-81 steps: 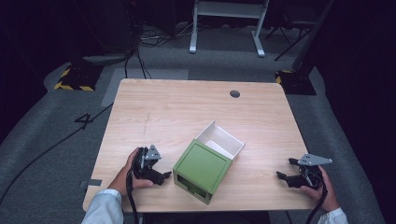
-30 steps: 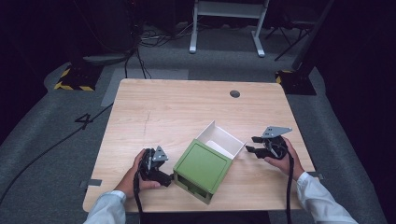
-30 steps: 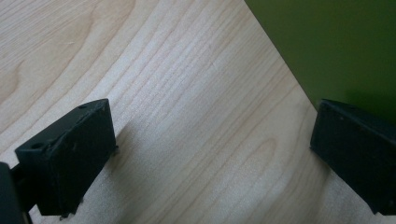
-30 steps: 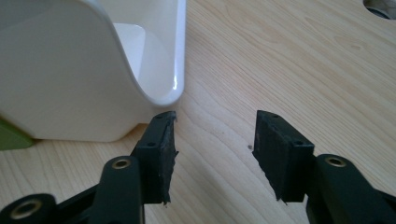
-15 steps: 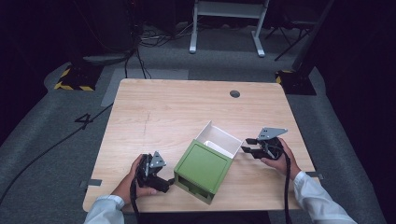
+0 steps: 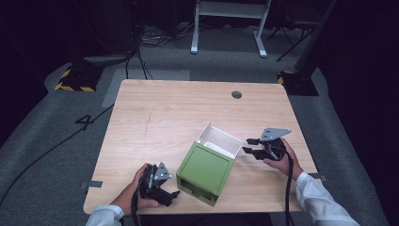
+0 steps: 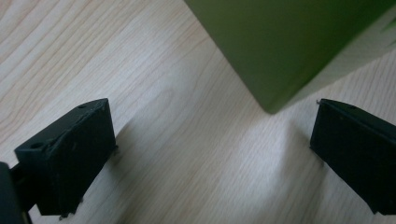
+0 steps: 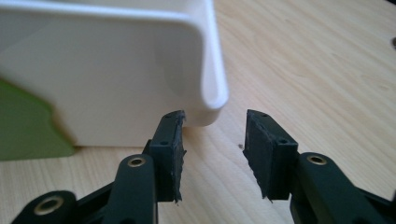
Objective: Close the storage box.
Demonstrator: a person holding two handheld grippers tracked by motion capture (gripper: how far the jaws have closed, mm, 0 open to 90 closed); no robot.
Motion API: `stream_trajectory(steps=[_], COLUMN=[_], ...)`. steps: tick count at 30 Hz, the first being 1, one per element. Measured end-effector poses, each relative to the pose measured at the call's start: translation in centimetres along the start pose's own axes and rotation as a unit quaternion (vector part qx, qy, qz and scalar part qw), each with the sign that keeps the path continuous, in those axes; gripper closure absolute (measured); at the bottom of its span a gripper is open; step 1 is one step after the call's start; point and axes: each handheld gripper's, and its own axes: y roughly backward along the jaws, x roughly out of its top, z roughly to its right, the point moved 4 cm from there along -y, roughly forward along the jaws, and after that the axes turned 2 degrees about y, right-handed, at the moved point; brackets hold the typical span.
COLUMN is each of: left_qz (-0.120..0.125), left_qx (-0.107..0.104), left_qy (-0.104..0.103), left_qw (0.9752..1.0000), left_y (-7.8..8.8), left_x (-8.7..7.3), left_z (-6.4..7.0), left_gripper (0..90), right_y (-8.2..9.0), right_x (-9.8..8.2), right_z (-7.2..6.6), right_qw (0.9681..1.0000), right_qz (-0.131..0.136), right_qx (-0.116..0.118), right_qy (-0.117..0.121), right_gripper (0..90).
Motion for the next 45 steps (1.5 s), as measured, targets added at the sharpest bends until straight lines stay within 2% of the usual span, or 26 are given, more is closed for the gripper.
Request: stream_trajectory(steps=[4, 8, 9, 11, 14, 16, 23, 26, 28, 30, 35, 39, 45], left_qz=[0.006, 0.01, 0.01, 0.007, 0.009, 0.009, 0.009, 0.008, 0.008, 0.009, 0.009, 0.009, 0.01], left_qx=[-0.006, -0.008, -0.008, -0.006, -0.003, -0.005, -0.006, -0.006, -0.007, -0.007, -0.006, 0.0, 0.007], left_qy=[-0.004, -0.007, -0.007, -0.007, -0.006, -0.006, -0.008, -0.01, -0.011, -0.01, -0.009, -0.003, 0.006], left_qw=[1.0, 0.9999, 0.9999, 0.9999, 0.9999, 0.9999, 0.9999, 0.9999, 0.9999, 0.9999, 0.9999, 1.0, 0.9999], left_y=[-0.5, -0.8, -0.8, -0.8, -1.0, -1.2, -1.7, -1.8, -1.9, -2.0, -2.2, -2.3, -2.4], left_x=[0.5, 0.8, 0.8, 0.9, 1.1, 1.3, 2.0, 2.1, 2.2, 2.3, 2.5, 2.7, 2.9], left_z=[0.1, 0.0, 0.0, -0.1, -0.3, -0.4, -0.9, -1.0, -1.2, -1.2, -1.5, -1.8, -2.0], left_gripper=[0.0, 0.0, 0.0, 0.0, 0.0, 0.0, 0.0, 0.0, 0.0, 0.0, 0.0, 0.0, 0.0], right_y=[0.3, -0.3, -0.3, -1.2, -2.0, -2.6, -2.9, -3.0, -2.9, -2.8, -2.5, -2.2, -2.1], right_x=[0.1, 0.0, 0.0, 0.0, 0.1, 0.1, 0.0, 0.1, 0.4, 0.6, 0.9, 1.3, 1.4], right_z=[0.9, 1.6, 1.6, 2.3, 2.9, 3.0, 2.9, 2.7, 2.2, 1.9, 1.3, 0.7, -0.4], right_qw=[0.9996, 0.9989, 0.9989, 0.9978, 0.9974, 0.9979, 0.9985, 0.999, 0.9995, 0.9996, 0.9993, 0.9992, 0.999], right_qz=[0.007, -0.006, -0.006, -0.015, -0.009, -0.017, -0.007, -0.003, 0.006, 0.008, 0.016, 0.016, 0.012], right_qx=[-0.018, -0.042, -0.042, -0.059, -0.067, -0.059, -0.033, -0.023, -0.002, 0.007, 0.025, 0.034, 0.043], right_qy=[-0.019, -0.019, -0.019, -0.025, -0.027, -0.023, -0.044, -0.039, -0.031, -0.025, -0.024, -0.011, -0.008], right_gripper=[62.1, 63.1, 63.1, 61.2, 59.9, 59.4, 60.4, 60.1, 58.4, 57.9, 57.8, 57.5, 58.4])
